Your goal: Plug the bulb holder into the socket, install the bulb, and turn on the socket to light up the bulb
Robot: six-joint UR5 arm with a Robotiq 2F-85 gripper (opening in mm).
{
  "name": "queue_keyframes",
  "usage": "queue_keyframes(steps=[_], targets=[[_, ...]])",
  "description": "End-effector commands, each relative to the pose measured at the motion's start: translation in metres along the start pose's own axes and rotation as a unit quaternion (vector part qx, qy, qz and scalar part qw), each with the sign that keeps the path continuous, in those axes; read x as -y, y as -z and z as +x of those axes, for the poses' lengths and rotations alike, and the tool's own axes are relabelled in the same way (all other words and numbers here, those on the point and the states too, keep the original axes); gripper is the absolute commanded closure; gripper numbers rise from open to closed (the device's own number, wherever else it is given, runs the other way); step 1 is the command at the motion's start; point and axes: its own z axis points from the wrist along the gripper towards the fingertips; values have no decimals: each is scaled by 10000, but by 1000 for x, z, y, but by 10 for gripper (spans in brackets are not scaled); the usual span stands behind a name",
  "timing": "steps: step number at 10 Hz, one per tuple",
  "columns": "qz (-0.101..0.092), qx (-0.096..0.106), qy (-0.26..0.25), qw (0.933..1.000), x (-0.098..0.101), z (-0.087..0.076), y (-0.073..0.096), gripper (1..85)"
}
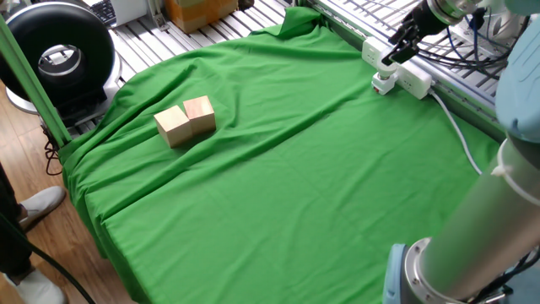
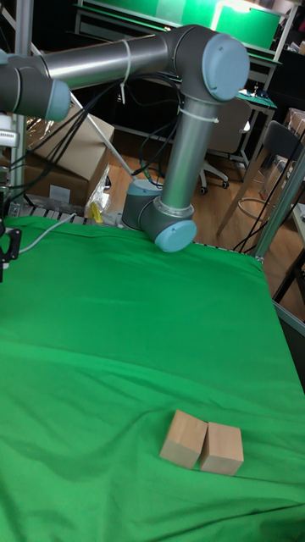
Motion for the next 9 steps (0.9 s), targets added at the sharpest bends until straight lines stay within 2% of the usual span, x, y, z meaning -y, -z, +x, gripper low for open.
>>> queue_keyframes(steps=[1, 2, 3, 5, 6, 8, 9], targets=[[-341, -374, 496, 9975, -14, -5, 19, 217], [-531, -507, 626, 9953, -24, -6, 25, 233], [-671, -847, 842, 9906, -32, 3, 33, 260], [-283, -1102, 1414, 9834, -14, 1, 38, 260], [-138, -1115, 1522, 9819, -10, -3, 44, 260], [-13, -1330, 1241, 9833, -18, 2, 62, 267], [-142, -1281, 1202, 9844, -27, 0, 62, 270]])
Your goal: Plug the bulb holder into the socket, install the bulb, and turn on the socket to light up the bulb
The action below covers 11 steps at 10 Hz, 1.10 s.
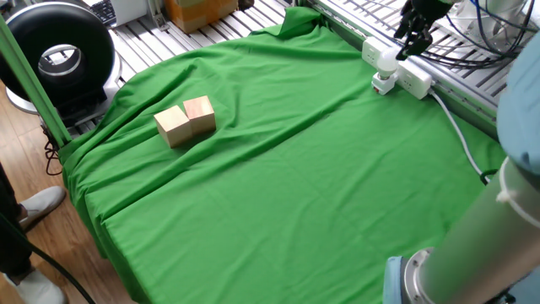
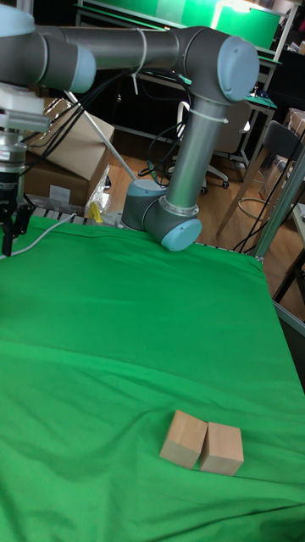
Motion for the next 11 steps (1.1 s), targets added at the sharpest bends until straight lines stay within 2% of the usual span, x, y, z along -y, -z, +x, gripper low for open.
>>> queue_keyframes(steps=[1, 2, 3, 5, 6, 7, 8, 9, 10, 11], targets=[[-212, -71, -135, 9997, -21, -3, 15, 273], [-308, -105, -243, 9992, -26, -1, 15, 277], [-180, -314, -149, 9992, -19, 10, 15, 290], [-288, -678, -61, 9973, -25, 29, 17, 297], [-449, -755, -315, 9956, -34, 32, 18, 307], [-420, -731, -275, 9961, -32, 31, 18, 307], [-502, -725, -262, 9958, -36, 31, 18, 307], [-463, -878, -145, 9950, -34, 39, 20, 307], [-486, -1097, -87, 9927, -31, 29, 33, 330], [-488, -1140, -77, 9923, -26, 19, 39, 347]])
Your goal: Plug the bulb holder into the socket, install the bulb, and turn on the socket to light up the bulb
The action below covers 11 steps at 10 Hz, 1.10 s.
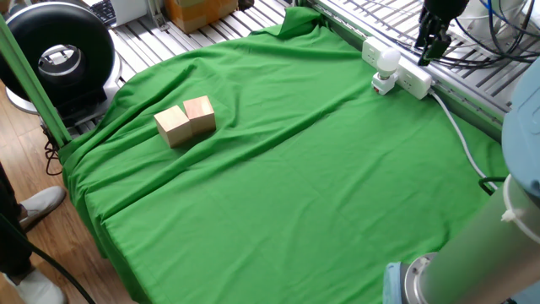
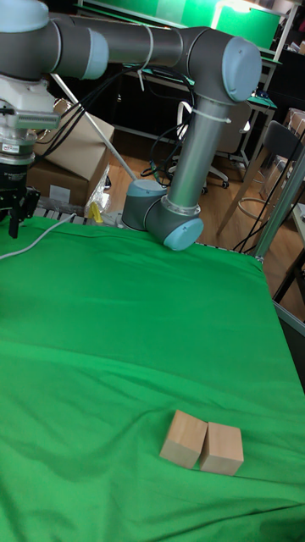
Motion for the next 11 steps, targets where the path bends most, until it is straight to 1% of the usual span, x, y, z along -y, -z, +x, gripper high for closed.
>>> queue_keyframes(steps=[1, 3, 4, 5, 6, 7, 8, 9, 10, 11], targets=[[-87, -124, 70, 9999, 5, -19, 18, 340], [36, -99, 211, 9997, 22, -36, 24, 333], [139, -128, 215, 9996, 31, -40, 21, 333], [215, -120, 257, 9994, 39, -46, 14, 337], [193, -98, 256, 9994, 40, -50, 9, 340], [-66, -124, 101, 9999, 26, -49, 9, 330], [-64, -254, -21, 9997, 26, -42, 9, 330], [-82, -265, -160, 9995, 25, -41, 9, 330], [160, -379, -192, 9990, 38, -35, 10, 343], [319, -455, 44, 9984, 52, -35, 11, 367]])
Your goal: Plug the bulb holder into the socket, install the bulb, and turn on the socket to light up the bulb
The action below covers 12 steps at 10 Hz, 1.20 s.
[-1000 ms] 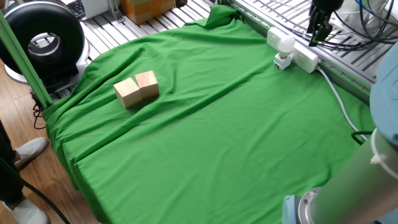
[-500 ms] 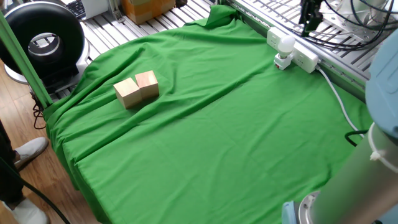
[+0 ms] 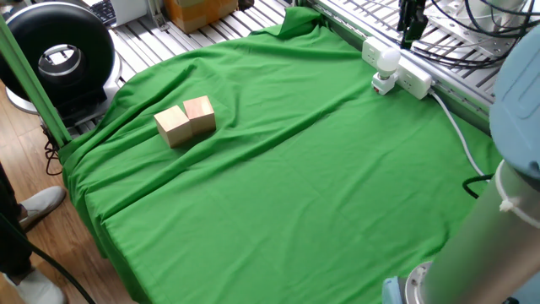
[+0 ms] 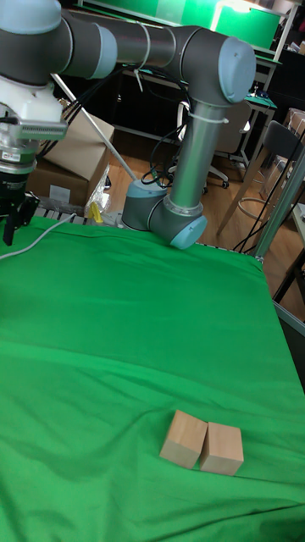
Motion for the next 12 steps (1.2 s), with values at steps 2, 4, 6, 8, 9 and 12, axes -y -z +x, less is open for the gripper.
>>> queue_keyframes(steps=[2, 4, 6, 8, 9, 12], targets=[[-102, 37, 563, 9984, 40, -22, -3, 303], [-252, 111, 894, 9956, 38, -35, -9, 293], [-296, -6, 1374, 9901, 35, -41, -18, 293], [-517, -113, 1613, 9855, 22, -36, -25, 293], [-645, -90, 1656, 9840, 14, -34, -28, 283], [-395, -230, 2064, 9774, 30, -22, -35, 253]])
